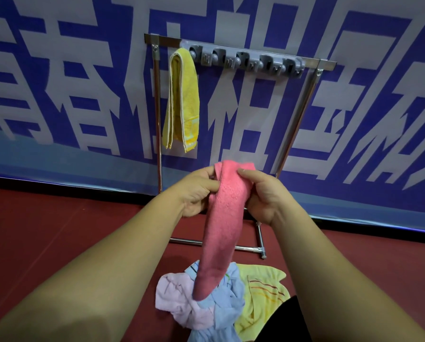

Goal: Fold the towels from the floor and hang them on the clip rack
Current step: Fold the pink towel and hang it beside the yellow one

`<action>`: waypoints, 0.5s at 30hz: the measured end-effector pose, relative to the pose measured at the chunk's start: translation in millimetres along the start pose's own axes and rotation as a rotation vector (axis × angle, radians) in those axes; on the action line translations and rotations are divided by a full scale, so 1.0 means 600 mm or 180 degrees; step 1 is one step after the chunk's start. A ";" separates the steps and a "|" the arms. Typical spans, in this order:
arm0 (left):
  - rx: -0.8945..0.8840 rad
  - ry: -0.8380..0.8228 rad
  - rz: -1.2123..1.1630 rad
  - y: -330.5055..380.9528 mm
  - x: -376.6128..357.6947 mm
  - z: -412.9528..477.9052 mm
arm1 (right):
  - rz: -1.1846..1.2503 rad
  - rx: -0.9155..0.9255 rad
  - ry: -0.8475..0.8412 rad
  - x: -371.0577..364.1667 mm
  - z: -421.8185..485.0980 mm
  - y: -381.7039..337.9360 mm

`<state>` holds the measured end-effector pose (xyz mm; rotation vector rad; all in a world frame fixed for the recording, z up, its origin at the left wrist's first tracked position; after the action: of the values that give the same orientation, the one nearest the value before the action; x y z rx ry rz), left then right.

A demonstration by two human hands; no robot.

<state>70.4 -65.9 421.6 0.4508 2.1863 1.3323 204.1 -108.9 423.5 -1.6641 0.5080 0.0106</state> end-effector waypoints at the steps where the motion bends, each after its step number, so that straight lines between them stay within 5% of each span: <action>1: 0.0101 0.0037 0.0085 -0.006 0.001 -0.002 | 0.0050 -0.0043 0.0052 -0.001 0.000 0.004; 8: 0.0541 0.0031 -0.0471 -0.041 0.021 0.006 | -0.0144 0.0062 0.0266 0.009 0.001 0.018; 15: 0.0174 0.0262 -0.0862 -0.038 0.025 0.012 | -0.0721 0.0055 0.0159 0.018 -0.006 0.016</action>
<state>62.5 -63.2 394.6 0.1146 2.2603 1.1645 209.7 -116.7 411.9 -1.7000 0.3535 -0.2014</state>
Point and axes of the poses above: each hand's wrist, its own z-axis towards the middle knuckle, its own x-axis out of the back of the hand, y = z × x, the point moved 8 cm from there along z, towards the middle knuckle, and after that the axes turned 11 degrees about x, right-handed, at the moved point
